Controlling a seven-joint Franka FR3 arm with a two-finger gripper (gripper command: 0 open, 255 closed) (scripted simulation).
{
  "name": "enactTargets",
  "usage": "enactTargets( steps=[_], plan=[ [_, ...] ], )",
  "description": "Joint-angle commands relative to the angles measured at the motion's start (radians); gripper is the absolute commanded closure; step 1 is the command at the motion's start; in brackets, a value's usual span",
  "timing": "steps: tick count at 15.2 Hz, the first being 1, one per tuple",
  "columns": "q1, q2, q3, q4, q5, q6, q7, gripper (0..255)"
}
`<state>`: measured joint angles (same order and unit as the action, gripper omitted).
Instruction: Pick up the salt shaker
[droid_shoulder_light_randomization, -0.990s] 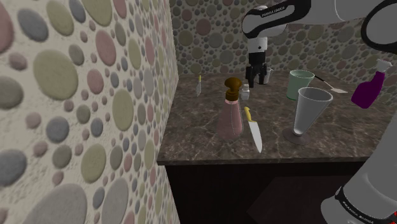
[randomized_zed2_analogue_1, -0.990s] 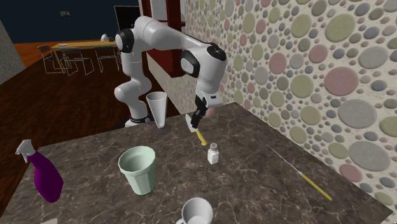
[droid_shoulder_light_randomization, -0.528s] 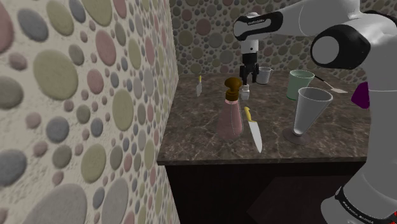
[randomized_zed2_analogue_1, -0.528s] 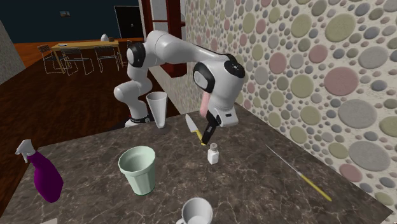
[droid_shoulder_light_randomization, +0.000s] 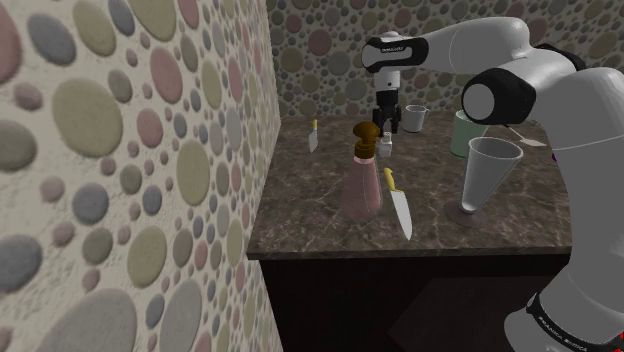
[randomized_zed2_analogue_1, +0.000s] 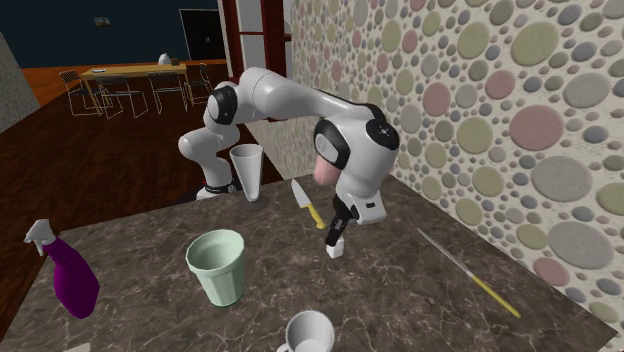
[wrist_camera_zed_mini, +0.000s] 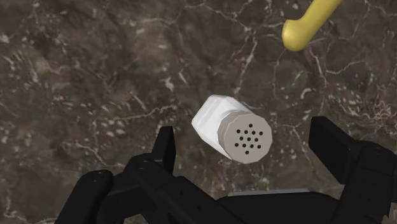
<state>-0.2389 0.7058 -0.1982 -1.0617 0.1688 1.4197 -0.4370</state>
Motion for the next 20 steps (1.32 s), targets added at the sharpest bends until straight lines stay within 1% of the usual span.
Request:
enactTargets(
  steps=[1,2,4,5,14,20],
  plan=[
    [0.001,0.000,0.000,-0.025,0.000,0.026,-0.004,0],
    [0.003,0.001,0.000,-0.046,0.000,0.046,-0.005,0],
    [0.003,0.001,0.000,-0.046,0.000,0.046,-0.005,0],
    [0.003,0.002,0.000,-0.044,0.000,0.045,-0.005,255],
    [0.003,0.001,0.000,-0.046,0.000,0.046,-0.005,255],
    [-0.005,0.003,0.000,0.040,0.000,-0.036,0.002,255]
  ],
)
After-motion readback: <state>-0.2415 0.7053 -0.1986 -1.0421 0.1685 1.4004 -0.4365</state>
